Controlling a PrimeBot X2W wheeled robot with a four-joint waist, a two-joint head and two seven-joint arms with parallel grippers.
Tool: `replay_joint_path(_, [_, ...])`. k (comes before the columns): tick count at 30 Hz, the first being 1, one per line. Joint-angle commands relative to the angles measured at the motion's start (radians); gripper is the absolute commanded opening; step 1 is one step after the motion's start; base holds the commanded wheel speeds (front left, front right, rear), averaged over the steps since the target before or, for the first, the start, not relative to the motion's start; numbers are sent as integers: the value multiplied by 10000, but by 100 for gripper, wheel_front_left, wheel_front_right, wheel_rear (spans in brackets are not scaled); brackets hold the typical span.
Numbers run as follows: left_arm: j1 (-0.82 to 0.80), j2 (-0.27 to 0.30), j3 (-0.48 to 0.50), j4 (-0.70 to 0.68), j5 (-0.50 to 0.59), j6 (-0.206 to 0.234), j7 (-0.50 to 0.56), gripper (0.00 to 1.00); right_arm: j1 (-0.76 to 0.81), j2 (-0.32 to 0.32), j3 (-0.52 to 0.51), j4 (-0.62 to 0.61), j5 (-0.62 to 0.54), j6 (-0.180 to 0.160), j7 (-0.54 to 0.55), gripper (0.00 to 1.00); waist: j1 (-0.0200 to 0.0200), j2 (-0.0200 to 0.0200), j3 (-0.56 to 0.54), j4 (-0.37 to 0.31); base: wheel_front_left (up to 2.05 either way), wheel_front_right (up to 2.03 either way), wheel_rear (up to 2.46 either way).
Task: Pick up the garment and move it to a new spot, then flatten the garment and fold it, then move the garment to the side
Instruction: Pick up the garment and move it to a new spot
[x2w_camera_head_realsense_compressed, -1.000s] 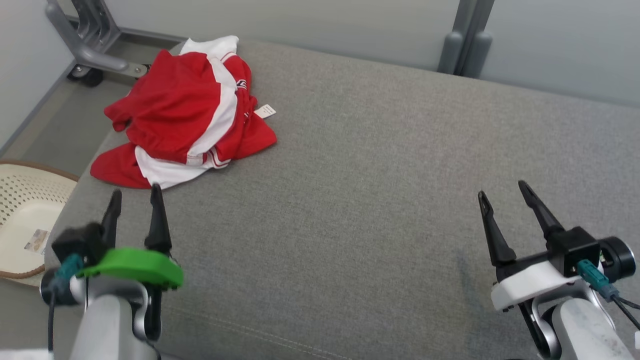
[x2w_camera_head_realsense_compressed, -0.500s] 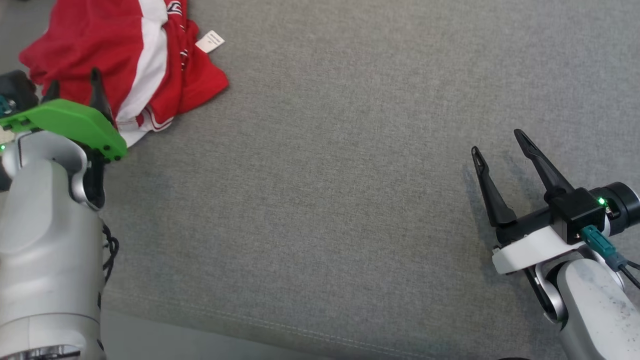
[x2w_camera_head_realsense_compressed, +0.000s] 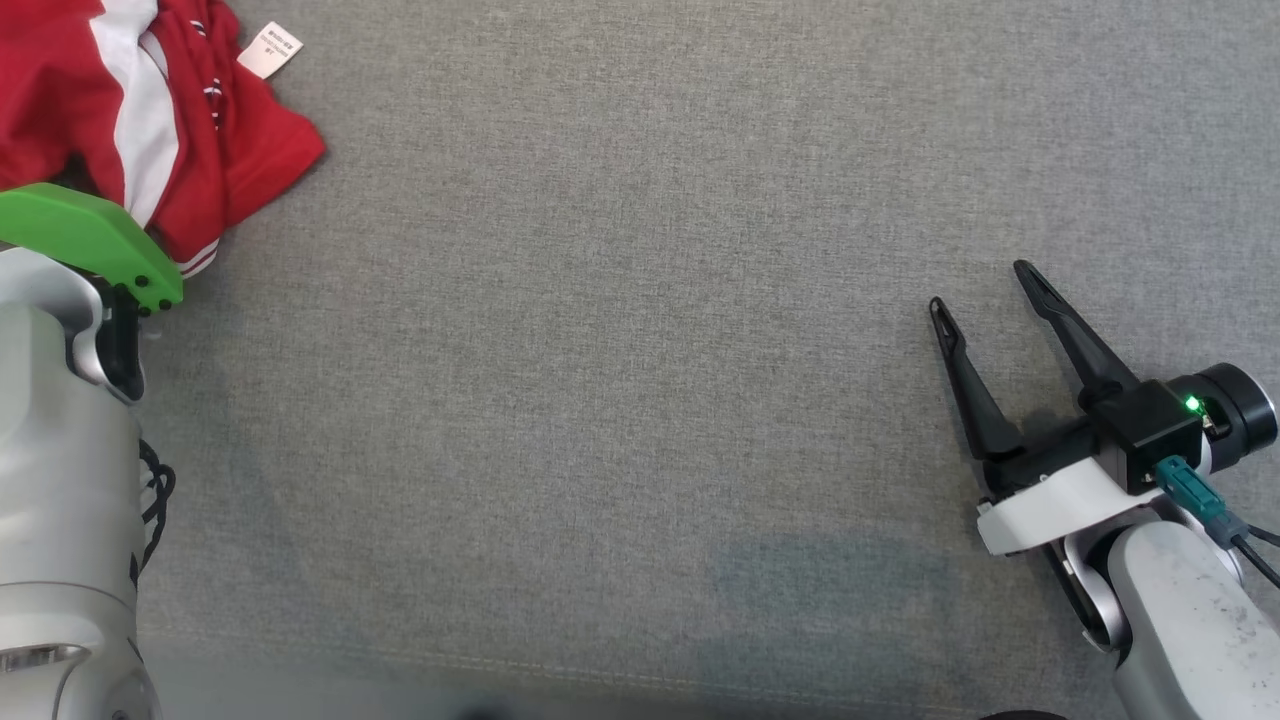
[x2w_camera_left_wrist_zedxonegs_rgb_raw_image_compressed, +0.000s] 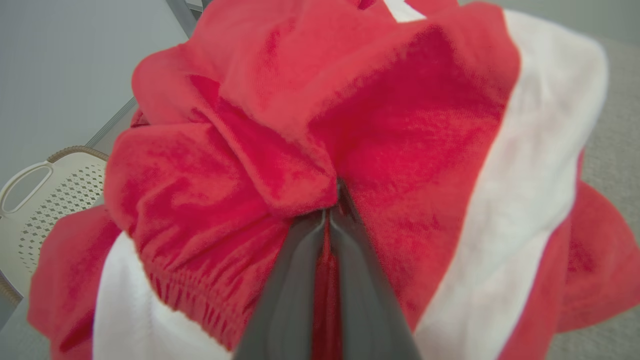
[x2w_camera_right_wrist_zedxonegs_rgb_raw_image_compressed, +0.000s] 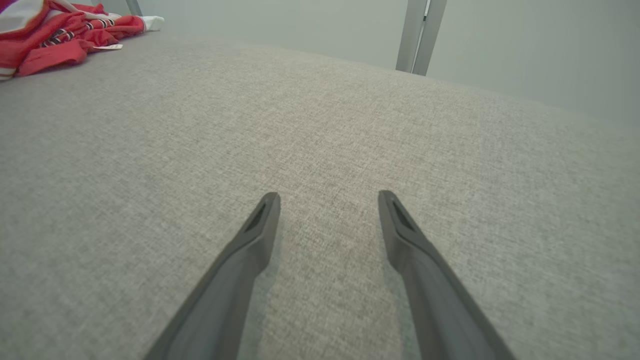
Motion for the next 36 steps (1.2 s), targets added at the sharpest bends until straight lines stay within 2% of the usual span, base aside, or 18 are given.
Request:
replay_joint_path(1, [-225,-57,-14,87,-53,-66,-258,0,187,55,-85,72,74,-6,-32,100,-2,0,-63,-13,0,0,0])
replay_joint_path(11, [-382,-240,-494,-1,210,-369,-1717,0,760,586,-172,419,162,-6,-32,100,-2,0,-1309,354,0,0,0])
replay_joint_path(16, [-357,-360,-898,-386,460,-520,-1939,0,1006,872,-98,569,224,-6,-32,100,-2,0,-1967,343,0,0,0])
replay_joint_path(21, [-71,-725,-1501,-1160,642,-740,-1963,0,1296,1207,-134,696,313,-6,-32,100,-2,0,-2743,113,0,0,0])
replay_joint_path(28, [859,-1462,-2648,-3125,388,-918,-1062,0,1791,1609,-351,749,392,-6,-32,100,-2,0,-3516,-489,0,0,0])
replay_joint_path(36, [2674,-1833,-4749,-7131,-848,-905,851,0,2061,1860,-637,700,442,-6,-34,100,-2,0,-3700,-1409,0,0,0])
